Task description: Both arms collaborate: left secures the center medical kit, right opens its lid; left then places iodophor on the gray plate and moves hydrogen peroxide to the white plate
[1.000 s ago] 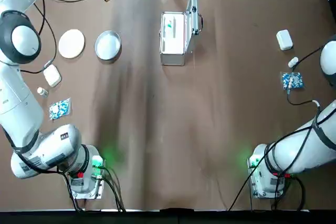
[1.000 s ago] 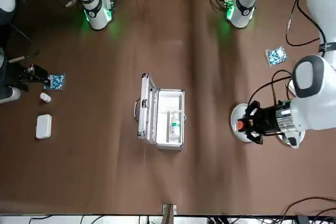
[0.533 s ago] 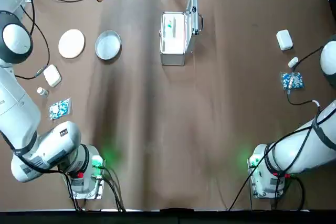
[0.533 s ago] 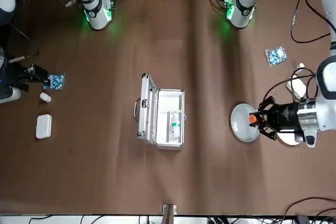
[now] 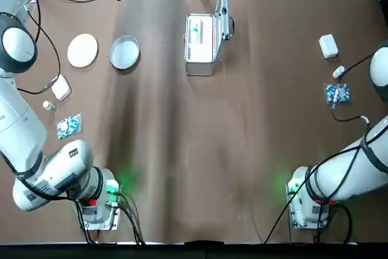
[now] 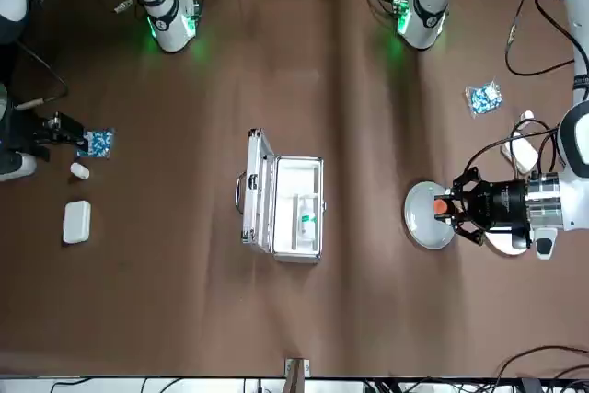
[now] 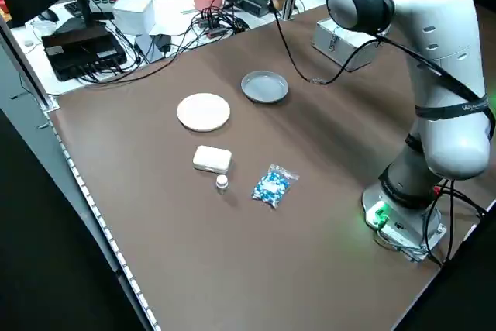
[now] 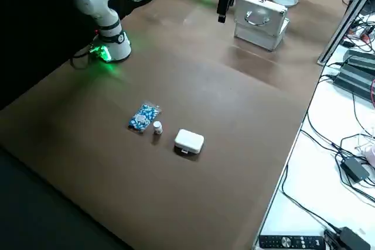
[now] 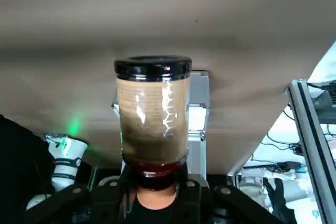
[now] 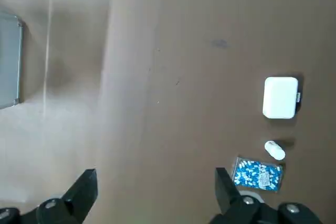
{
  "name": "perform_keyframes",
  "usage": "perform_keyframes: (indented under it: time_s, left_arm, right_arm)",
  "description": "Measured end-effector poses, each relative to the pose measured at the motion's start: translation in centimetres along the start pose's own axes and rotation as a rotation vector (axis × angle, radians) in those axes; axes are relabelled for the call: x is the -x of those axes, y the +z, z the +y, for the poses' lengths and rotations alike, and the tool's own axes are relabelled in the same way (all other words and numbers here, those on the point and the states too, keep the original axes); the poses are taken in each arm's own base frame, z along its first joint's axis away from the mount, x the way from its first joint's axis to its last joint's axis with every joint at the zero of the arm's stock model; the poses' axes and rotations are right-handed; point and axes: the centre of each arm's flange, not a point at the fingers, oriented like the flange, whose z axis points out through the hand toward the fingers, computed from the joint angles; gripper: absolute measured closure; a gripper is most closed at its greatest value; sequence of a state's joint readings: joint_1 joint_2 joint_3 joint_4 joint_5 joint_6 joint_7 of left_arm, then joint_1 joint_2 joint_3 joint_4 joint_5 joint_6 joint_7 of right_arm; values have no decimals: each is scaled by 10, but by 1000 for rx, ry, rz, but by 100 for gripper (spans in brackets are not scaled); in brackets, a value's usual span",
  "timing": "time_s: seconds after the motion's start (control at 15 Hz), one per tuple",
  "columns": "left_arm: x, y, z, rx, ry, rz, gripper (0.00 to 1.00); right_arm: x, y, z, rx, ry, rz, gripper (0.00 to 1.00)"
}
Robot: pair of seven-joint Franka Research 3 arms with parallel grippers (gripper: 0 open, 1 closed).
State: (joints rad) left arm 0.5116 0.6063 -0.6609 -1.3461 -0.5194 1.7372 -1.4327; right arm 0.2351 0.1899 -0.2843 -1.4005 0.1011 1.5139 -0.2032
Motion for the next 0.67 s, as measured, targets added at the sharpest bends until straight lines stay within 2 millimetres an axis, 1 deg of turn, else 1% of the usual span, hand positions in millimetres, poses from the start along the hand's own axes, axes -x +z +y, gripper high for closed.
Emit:
perform_keyframes:
  time_s: [0.2, 0.33, 0.4, 0.53, 0.67]
  left_arm:
    - [-2, -1, 0, 2, -3, -12, 67]
    - [-12, 2, 2, -1, -20, -37, 67]
    - [-21, 3, 3, -1, -38, -62, 67]
    - [-51, 4, 6, 3, -80, -129, 67]
    - [-94, 5, 8, 18, -85, -208, 67]
  right_arm:
    - [0, 0, 0, 0, 0, 0, 1]
    - [0, 0, 0, 0, 0, 0, 1]
    - [0, 0, 0, 0, 0, 0, 1]
    - [0, 0, 0, 0, 0, 0, 1]
    - [0, 0, 0, 0, 0, -1, 1]
